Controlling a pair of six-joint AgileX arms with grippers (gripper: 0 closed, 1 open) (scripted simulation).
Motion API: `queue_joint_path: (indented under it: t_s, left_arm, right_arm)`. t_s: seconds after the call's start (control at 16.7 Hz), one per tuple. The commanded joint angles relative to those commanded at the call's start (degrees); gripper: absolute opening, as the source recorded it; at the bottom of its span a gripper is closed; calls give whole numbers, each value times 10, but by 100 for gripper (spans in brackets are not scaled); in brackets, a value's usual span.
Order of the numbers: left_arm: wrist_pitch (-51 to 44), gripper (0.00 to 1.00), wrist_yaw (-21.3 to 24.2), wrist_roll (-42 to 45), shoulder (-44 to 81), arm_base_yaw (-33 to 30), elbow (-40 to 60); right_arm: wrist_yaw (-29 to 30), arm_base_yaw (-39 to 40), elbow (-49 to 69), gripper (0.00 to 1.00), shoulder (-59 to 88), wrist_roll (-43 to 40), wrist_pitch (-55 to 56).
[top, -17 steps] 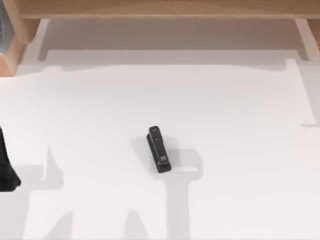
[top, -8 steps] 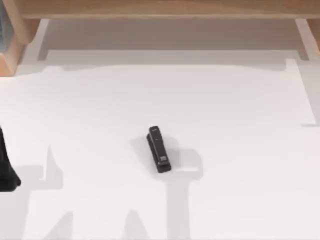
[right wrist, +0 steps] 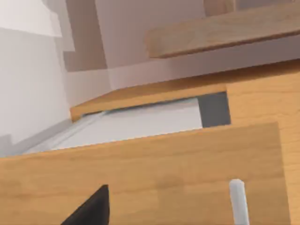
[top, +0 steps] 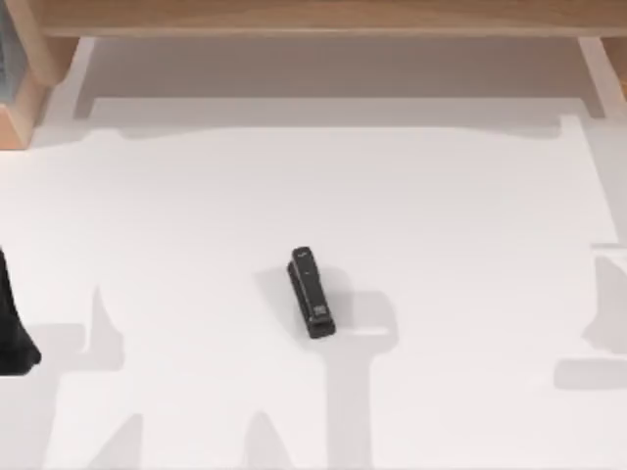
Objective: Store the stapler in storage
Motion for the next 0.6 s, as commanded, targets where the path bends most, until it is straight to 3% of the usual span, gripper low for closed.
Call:
queue_joint_path:
  t_s: [0.3,0.6]
  left_arm:
    - [0,100,0,0,0,0,0]
    - [0,100,0,0,0,0,0]
  right_arm:
    - [22,163,82,100,-31,136,-224]
    - [105,330,273,100,23,332,-538]
